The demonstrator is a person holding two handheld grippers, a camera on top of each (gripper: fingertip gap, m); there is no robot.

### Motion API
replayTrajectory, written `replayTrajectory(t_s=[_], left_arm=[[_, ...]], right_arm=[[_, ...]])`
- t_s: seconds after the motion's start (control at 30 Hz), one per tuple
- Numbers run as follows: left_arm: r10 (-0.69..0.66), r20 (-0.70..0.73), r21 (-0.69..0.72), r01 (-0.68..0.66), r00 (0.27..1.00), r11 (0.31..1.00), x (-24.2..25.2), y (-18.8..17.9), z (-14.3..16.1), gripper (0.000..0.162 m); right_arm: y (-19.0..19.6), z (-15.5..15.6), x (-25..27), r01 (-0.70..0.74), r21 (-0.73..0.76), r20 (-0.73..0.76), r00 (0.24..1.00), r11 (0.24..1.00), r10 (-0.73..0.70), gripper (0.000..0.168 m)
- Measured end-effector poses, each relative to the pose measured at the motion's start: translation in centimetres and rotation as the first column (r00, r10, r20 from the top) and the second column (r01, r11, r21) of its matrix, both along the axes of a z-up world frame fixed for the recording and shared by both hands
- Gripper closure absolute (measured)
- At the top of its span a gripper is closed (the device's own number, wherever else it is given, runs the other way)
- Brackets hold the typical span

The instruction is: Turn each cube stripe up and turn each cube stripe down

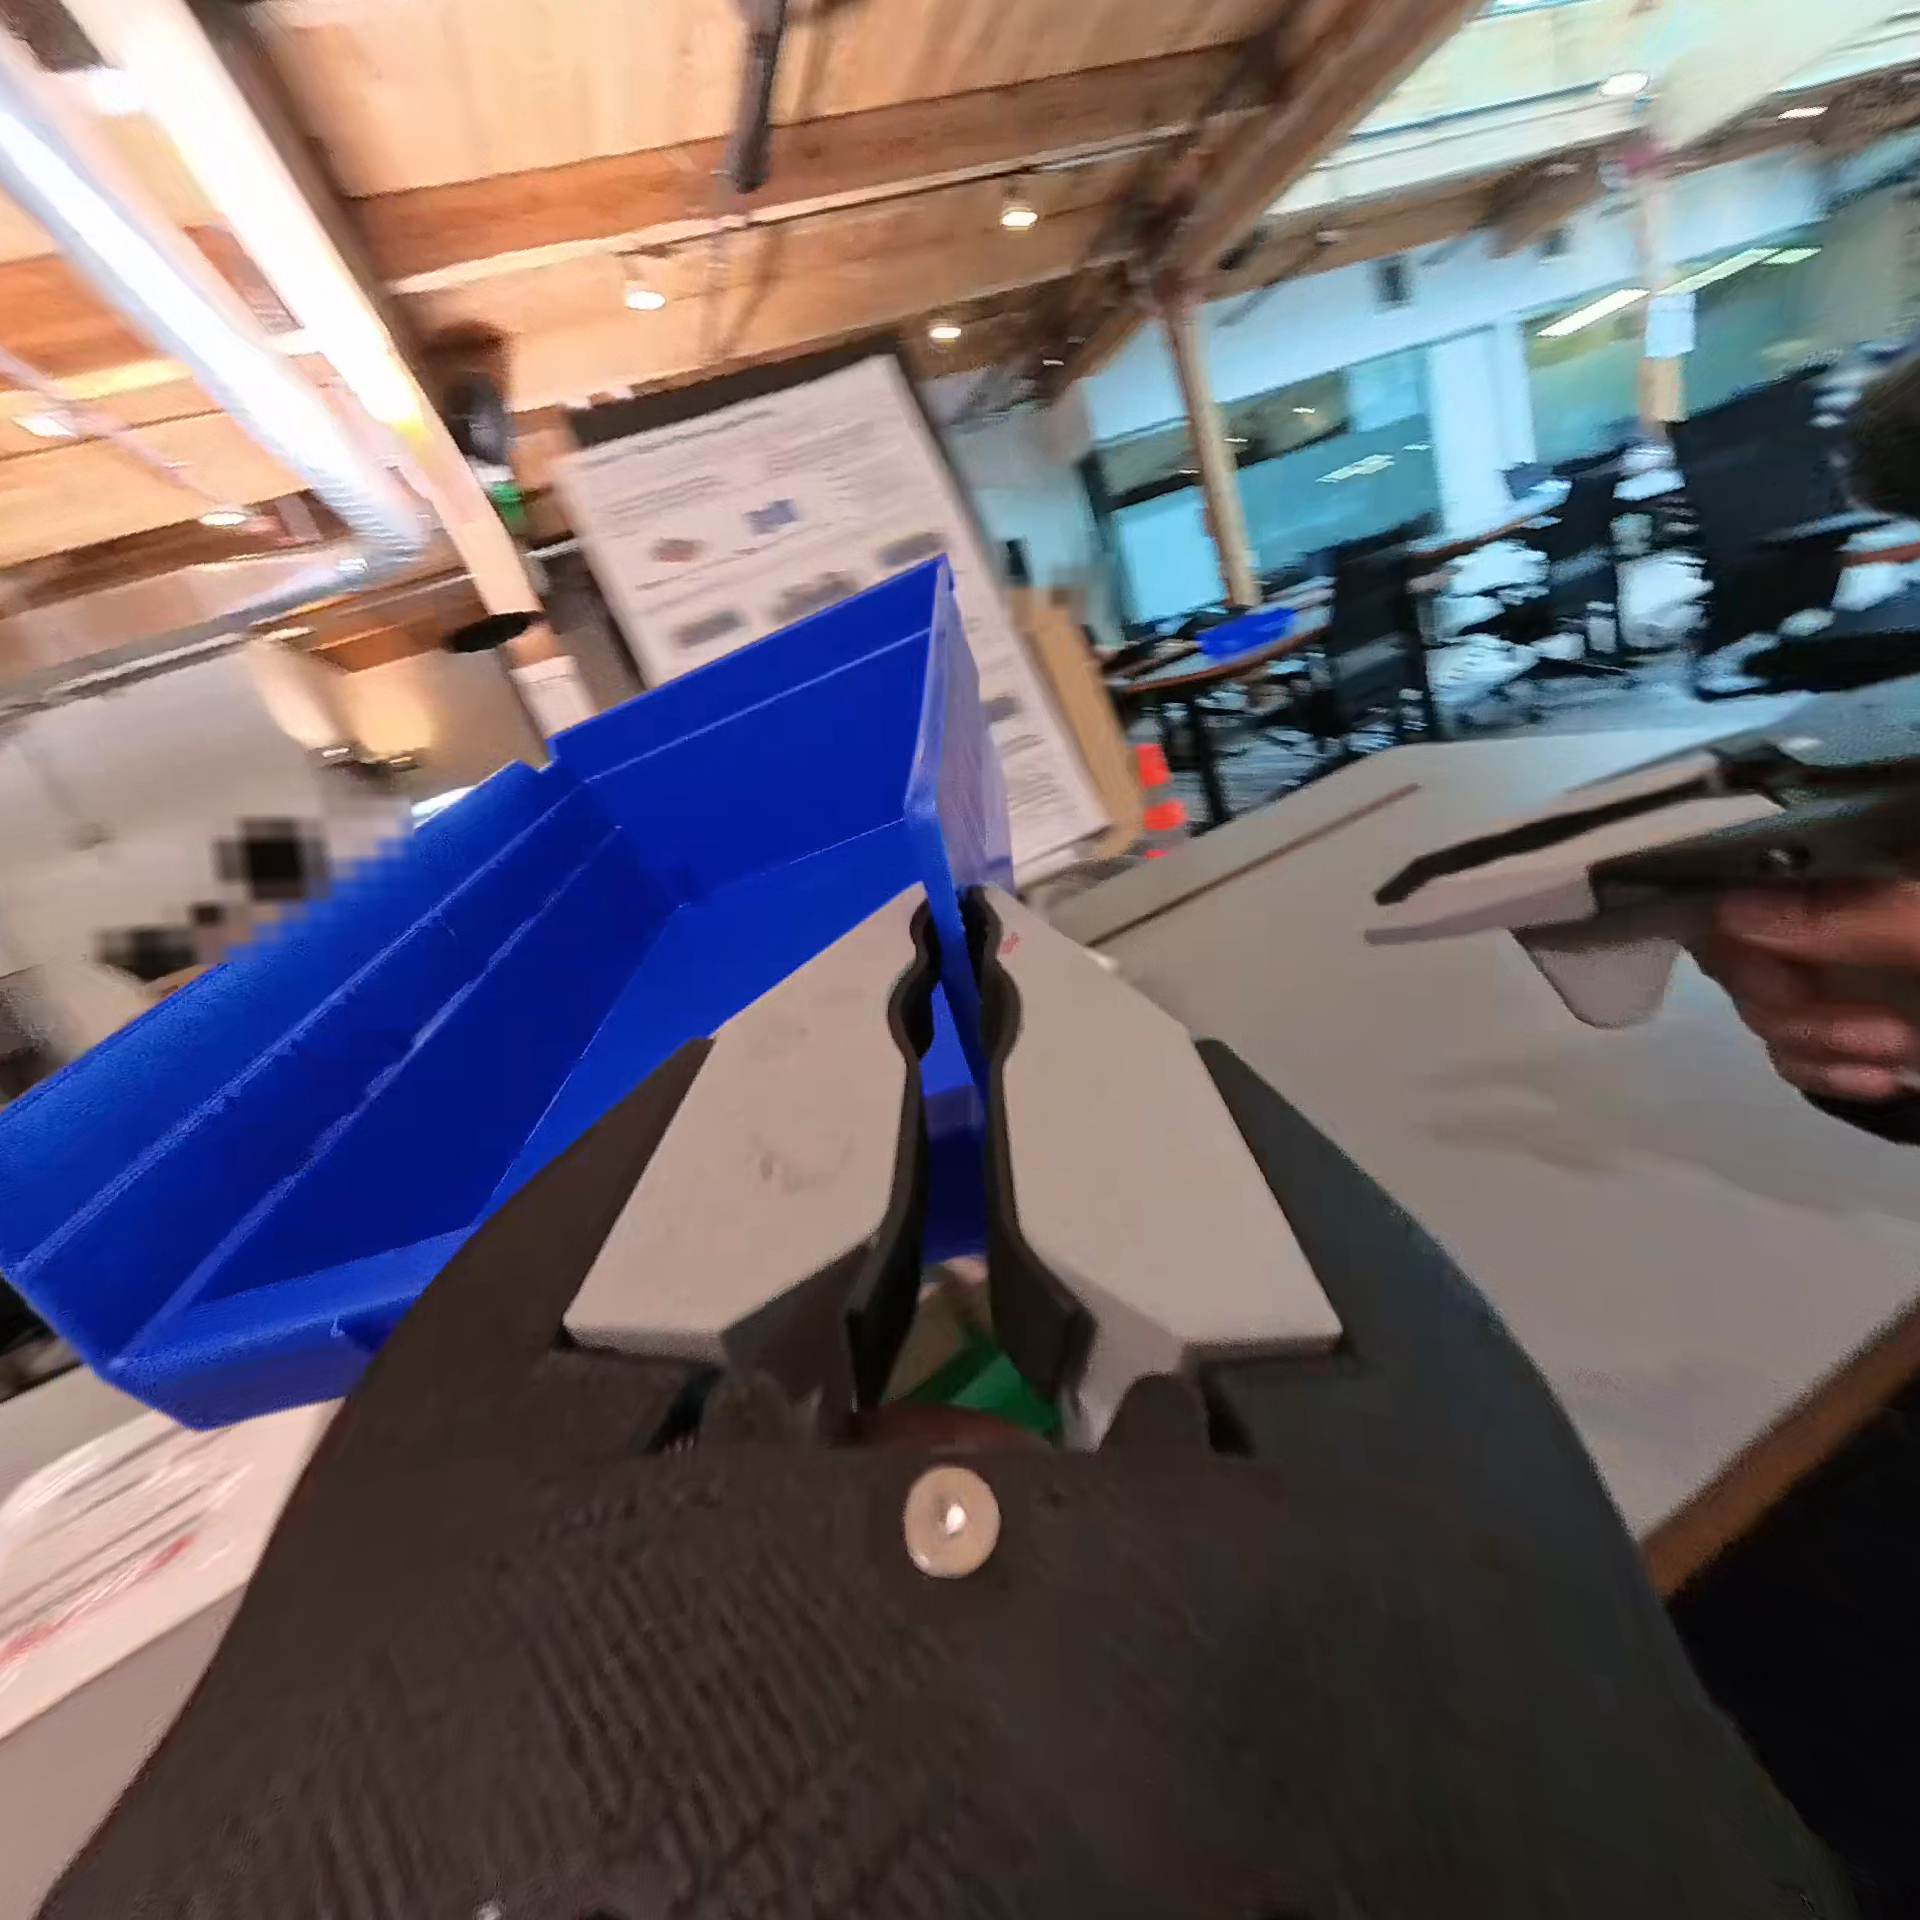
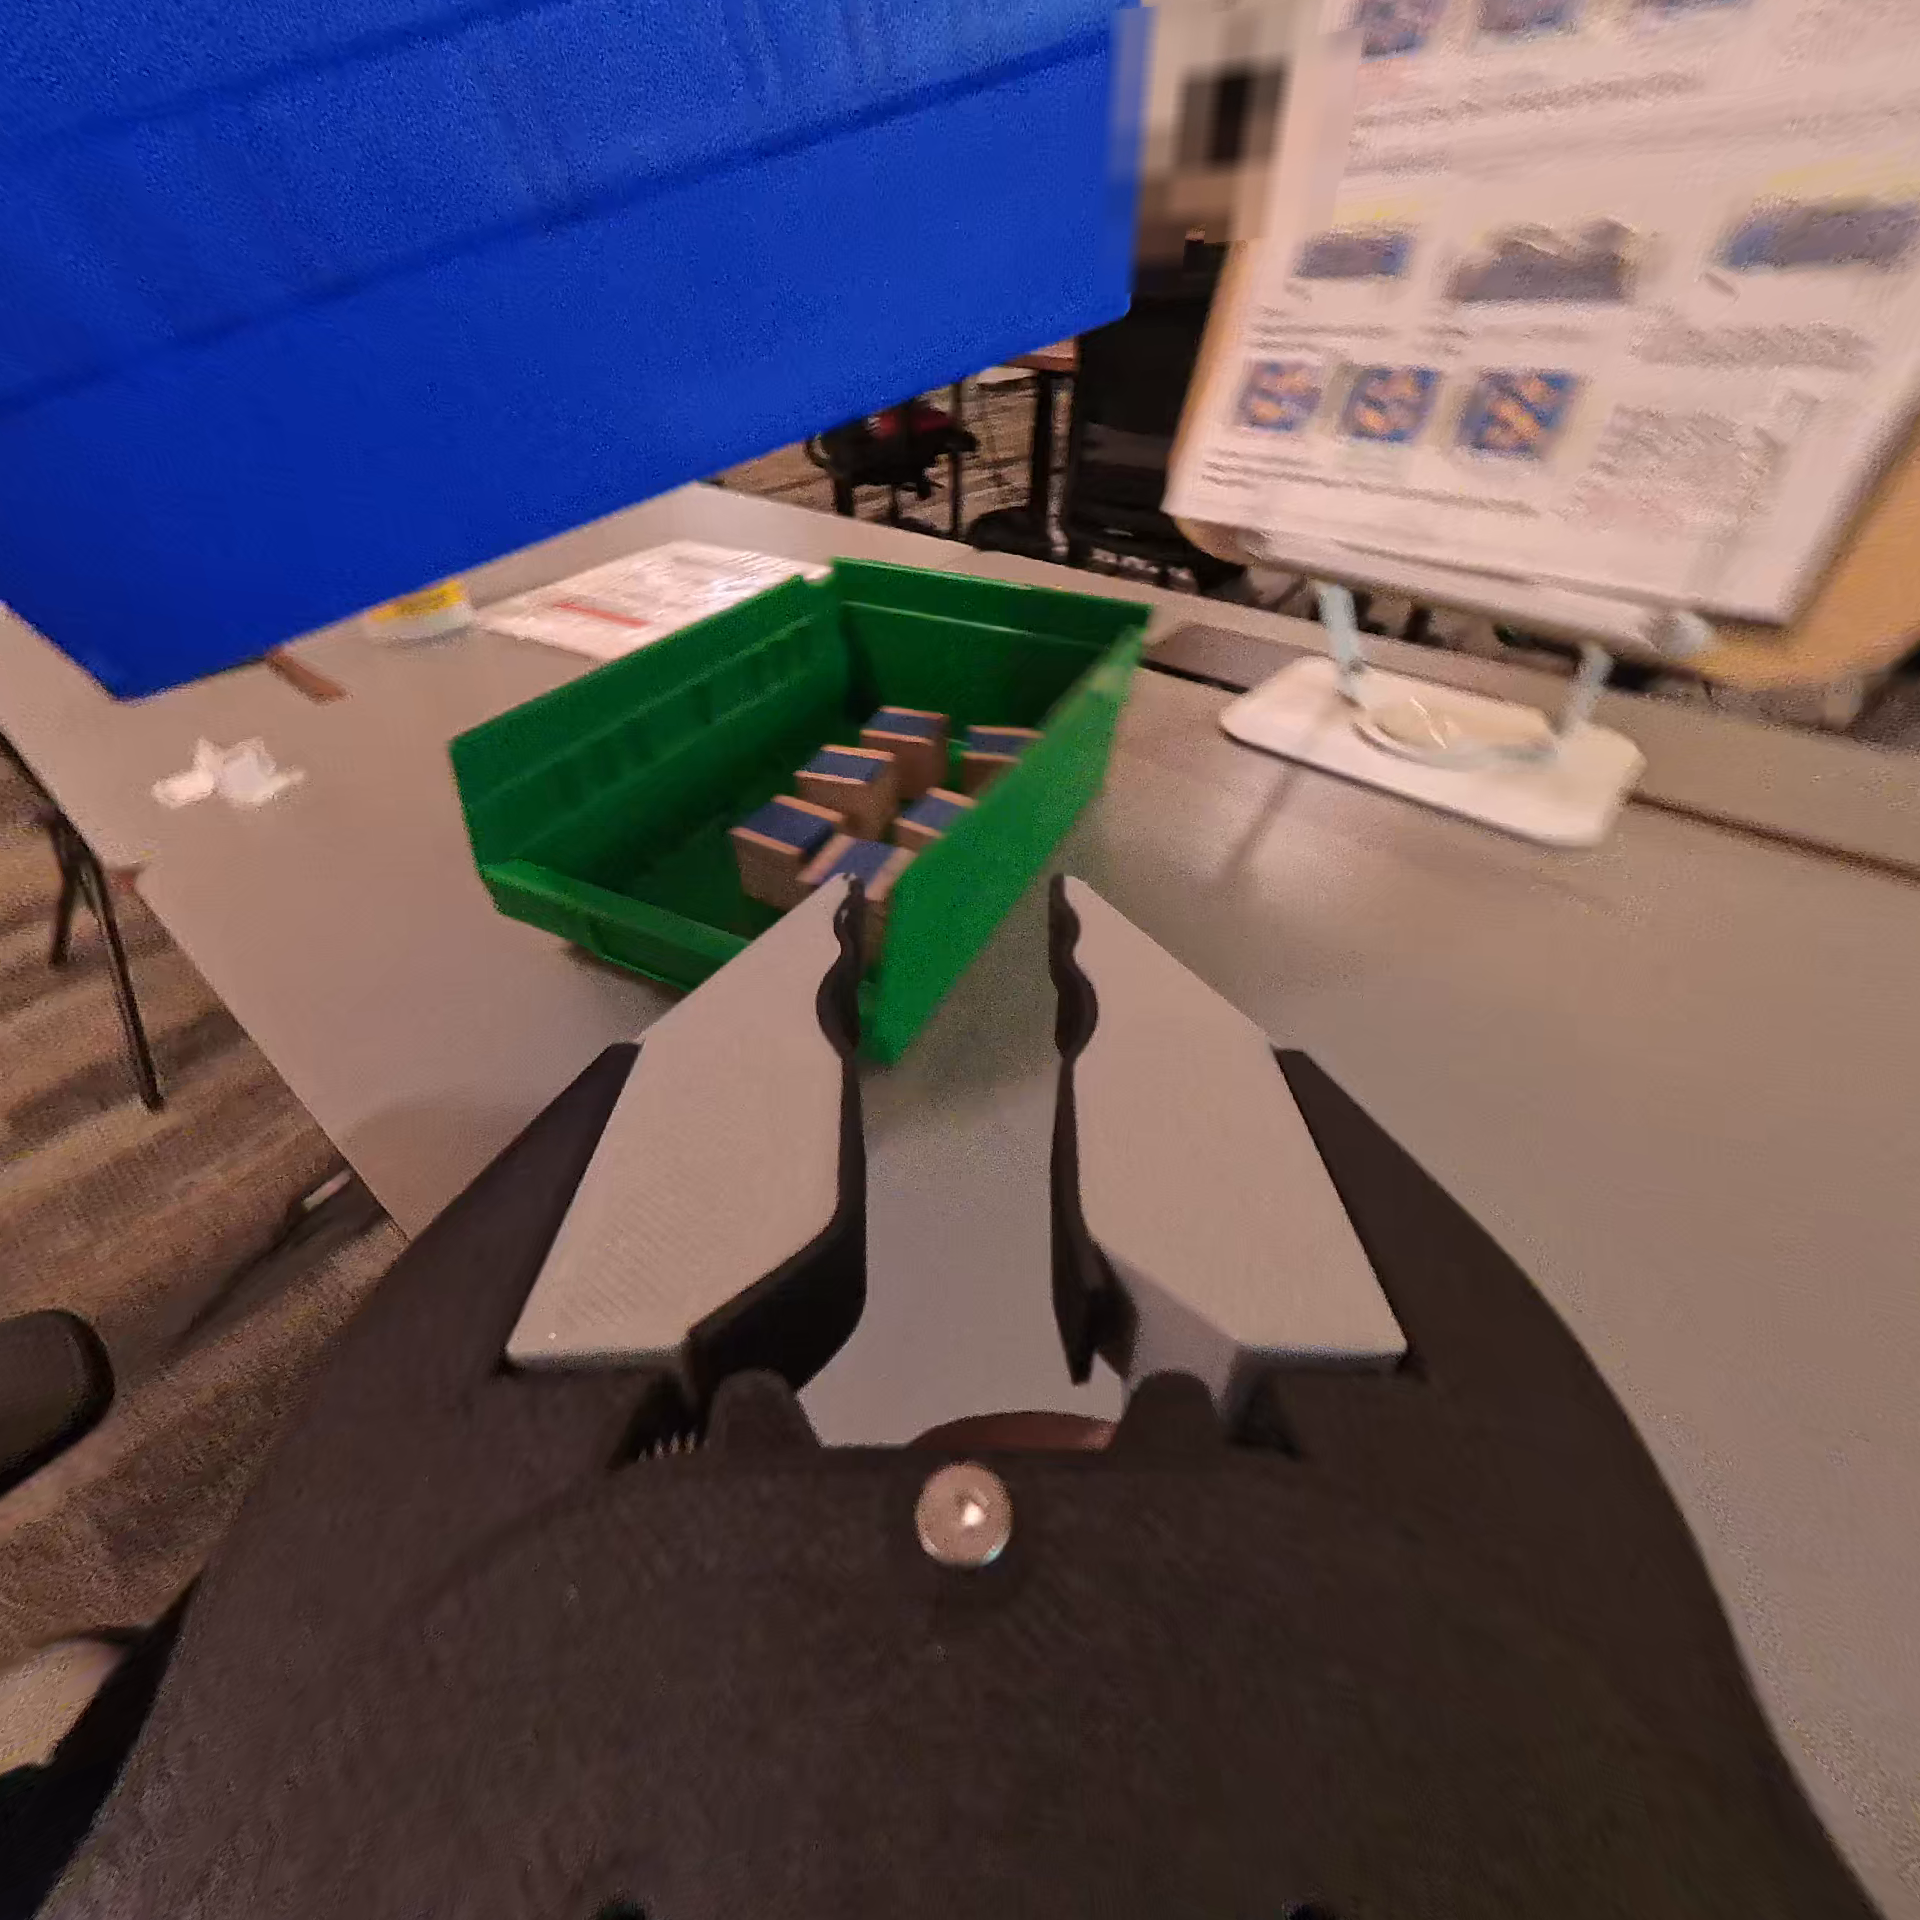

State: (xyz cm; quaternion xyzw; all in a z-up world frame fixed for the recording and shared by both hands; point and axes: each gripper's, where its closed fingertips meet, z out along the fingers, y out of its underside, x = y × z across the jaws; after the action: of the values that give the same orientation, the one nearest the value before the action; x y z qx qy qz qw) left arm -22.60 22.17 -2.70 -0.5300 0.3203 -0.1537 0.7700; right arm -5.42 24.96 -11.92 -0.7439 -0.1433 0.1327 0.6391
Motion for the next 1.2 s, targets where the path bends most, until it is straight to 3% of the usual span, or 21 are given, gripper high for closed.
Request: replayTrajectory(t_s=[0.13, 0.33, 0.5, 0.57, 0.6, 0.67, 0.8, 0.93, 1.0, 1.07, 1.1, 1.13, 1.2], left_arm=[[-0.191, -0.101, -0.026, 0.189, 0.976, 0.982, 11.3, -3.1, -1.7, 0.161], [-0.331, -0.232, -0.077, 0.322, 0.915, 0.944, 24.9, -5.7, -7.3, 0.160], [-0.410, -0.263, -0.276, 0.339, 0.873, 0.899, 33.8, -5.0, -14.6, 0.159], [-0.456, -0.253, -0.376, 0.347, 0.854, 0.859, 35.6, -5.2, -17.0, 0.158], [-0.480, -0.278, -0.440, 0.334, 0.832, 0.833, 35.8, -5.5, -18.3, 0.156], [-0.496, -0.292, -0.465, 0.332, 0.818, 0.821, 34.1, -5.9, -18.6, 0.133], [-0.502, -0.232, -0.427, 0.376, 0.833, 0.822, 26.8, -5.1, -16.5, 0.124], [-0.389, -0.284, -0.379, 0.270, 0.876, 0.885, 19.0, -0.7, -16.7, 0.120], [-0.292, -0.317, -0.352, 0.174, 0.902, 0.920, 15.6, 2.1, -17.2, 0.120], [-0.234, -0.328, -0.365, 0.105, 0.915, 0.925, 12.7, 4.0, -17.8, 0.120], [-0.183, -0.347, -0.367, 0.046, 0.920, 0.929, 11.2, 5.2, -18.2, 0.122], [-0.139, -0.380, -0.365, -0.011, 0.914, 0.931, 9.7, 6.3, -18.8, 0.122], [-0.086, -0.445, -0.369, -0.095, 0.891, 0.925, 7.2, 8.0, -19.8, 0.119]], right_arm=[[-3.7, -0.8, 9.4, 0.115, -0.011, -0.154, 0.981, 0.993, -0.115, 0.134], [-7.3, -1.9, 19.7, 0.287, -0.056, -0.114, 0.950, 0.956, -0.291, 0.134], [-7.8, -2.9, 23.6, 0.341, -0.098, -0.216, 0.910, 0.935, -0.354, 0.129], [-7.9, -3.8, 23.7, 0.346, -0.123, -0.176, 0.915, 0.930, -0.364, 0.127], [-8.2, -3.9, 23.6, 0.349, -0.121, -0.150, 0.919, 0.929, -0.364, 0.127], [-8.9, -3.7, 22.6, 0.331, -0.111, -0.113, 0.932, 0.937, -0.343, 0.126], [-9.3, -3.9, 16.4, 0.166, -0.106, 0.012, 0.986, 0.980, -0.166, 0.126], [-7.8, -6.3, 8.5, 0.002, -0.208, 0.118, 0.993, 0.978, 0.023, 0.124], [-5.9, -7.4, 8.4, 0.131, -0.208, 0.238, 0.968, 0.969, -0.080, 0.129], [-4.4, -8.9, 11.4, 0.325, -0.212, 0.395, 0.891, 0.921, -0.224, 0.130], [-4.2, -9.5, 13.0, 0.376, -0.227, 0.432, 0.866, 0.898, -0.253, 0.144], [-4.4, -9.8, 14.3, 0.381, -0.238, 0.428, 0.867, 0.893, -0.255, 0.168], [-5.0, -9.8, 17.4, 0.397, -0.244, 0.382, 0.878, 0.885, -0.288, 0.168]])
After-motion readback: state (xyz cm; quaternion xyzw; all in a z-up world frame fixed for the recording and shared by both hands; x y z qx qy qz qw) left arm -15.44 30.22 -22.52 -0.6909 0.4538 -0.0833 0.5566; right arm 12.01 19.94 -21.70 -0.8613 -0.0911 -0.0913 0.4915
